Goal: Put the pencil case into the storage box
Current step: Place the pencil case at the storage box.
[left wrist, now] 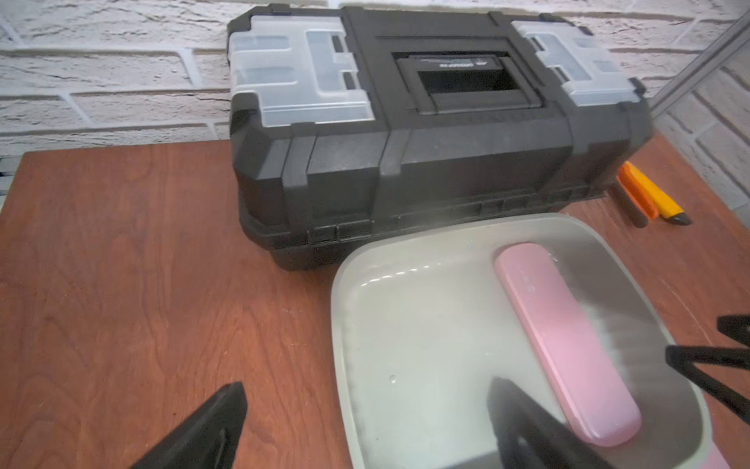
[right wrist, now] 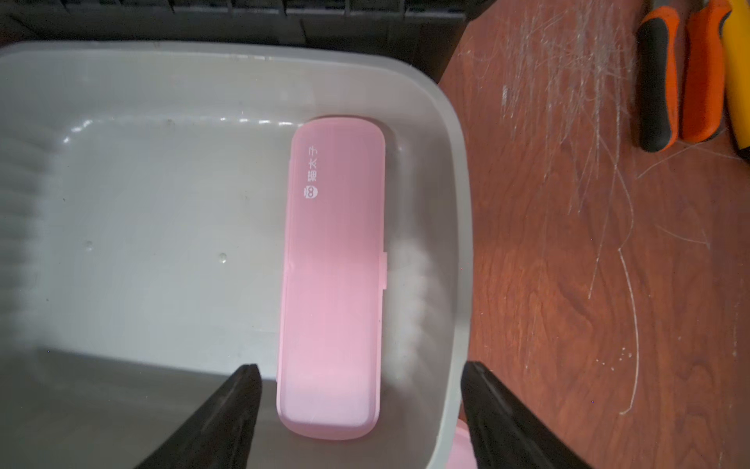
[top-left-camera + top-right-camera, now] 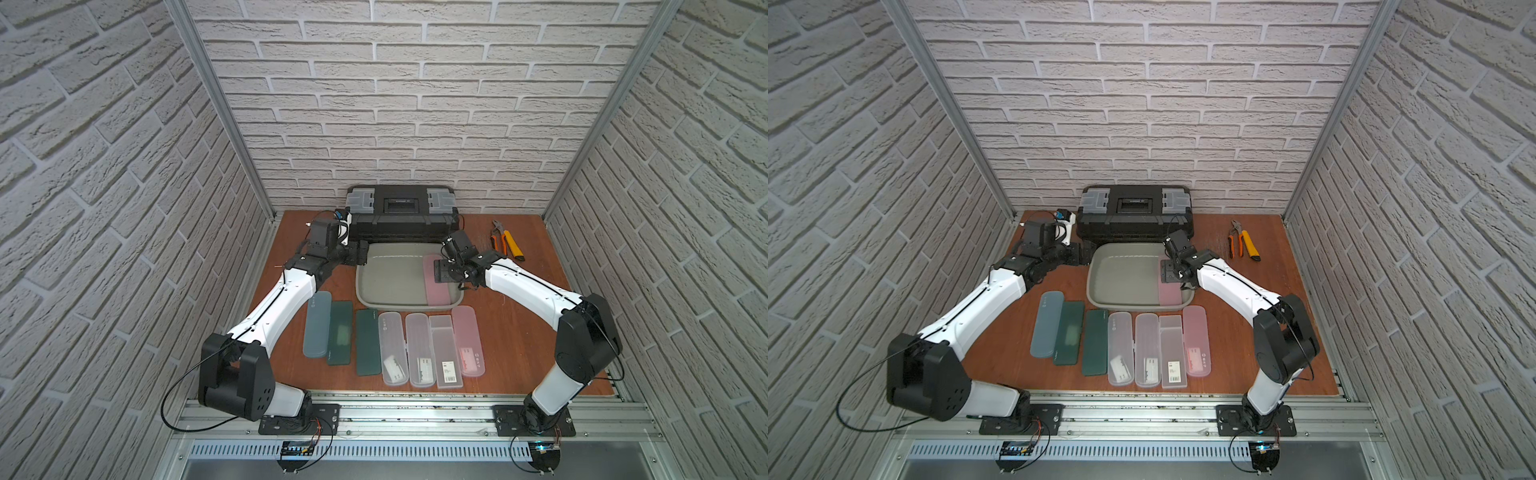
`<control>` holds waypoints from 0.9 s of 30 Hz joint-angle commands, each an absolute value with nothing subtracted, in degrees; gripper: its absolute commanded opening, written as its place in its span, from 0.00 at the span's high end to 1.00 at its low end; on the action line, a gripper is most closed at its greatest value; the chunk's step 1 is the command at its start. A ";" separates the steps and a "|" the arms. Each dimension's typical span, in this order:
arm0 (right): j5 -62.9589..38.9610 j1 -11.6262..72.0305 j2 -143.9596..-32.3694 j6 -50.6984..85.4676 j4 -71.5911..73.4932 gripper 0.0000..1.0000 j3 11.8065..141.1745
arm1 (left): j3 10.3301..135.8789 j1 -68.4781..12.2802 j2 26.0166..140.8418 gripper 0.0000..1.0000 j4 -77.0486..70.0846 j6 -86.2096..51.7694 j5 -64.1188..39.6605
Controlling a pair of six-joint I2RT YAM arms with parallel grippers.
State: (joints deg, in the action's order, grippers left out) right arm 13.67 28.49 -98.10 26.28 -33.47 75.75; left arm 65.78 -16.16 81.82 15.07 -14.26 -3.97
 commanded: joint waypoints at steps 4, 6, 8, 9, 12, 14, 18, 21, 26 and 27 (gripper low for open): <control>17.70 32.92 -105.34 26.01 -35.30 0.20 80.38 | 68.11 -16.22 84.10 0.02 16.01 -16.14 -4.57; 19.42 34.04 -106.89 26.09 -36.18 0.20 82.08 | 68.29 -16.50 84.29 0.02 16.31 -15.43 -4.57; 20.46 34.42 -107.56 26.42 -36.71 0.19 82.94 | 68.67 -17.87 84.38 0.02 17.01 -13.59 -3.78; 21.54 34.45 -107.39 26.91 -37.29 0.19 83.13 | 69.01 -18.94 84.44 0.01 17.62 -12.60 -2.98; 23.62 34.20 -103.16 27.29 -38.50 0.18 81.60 | 70.00 -22.21 84.65 0.02 19.70 -9.84 -1.11; 23.01 33.78 -96.79 26.24 -37.27 0.17 77.76 | 69.78 -23.51 84.33 0.02 19.63 -9.24 -0.36; 21.68 33.10 -82.67 24.05 -38.76 0.14 69.67 | 68.95 -24.08 83.98 0.02 17.97 -10.18 -3.08; 21.89 32.09 -74.29 24.48 -45.09 0.12 64.95 | 69.33 -24.33 84.94 0.01 18.12 -10.29 -4.62; 9.48 31.11 -62.43 26.88 -44.99 0.10 51.69 | 70.93 -24.97 86.15 0.02 18.95 -10.87 -6.66; 7.76 31.11 -61.22 28.36 -44.88 0.11 49.61 | 70.78 -24.96 86.18 0.02 18.57 -11.04 -6.87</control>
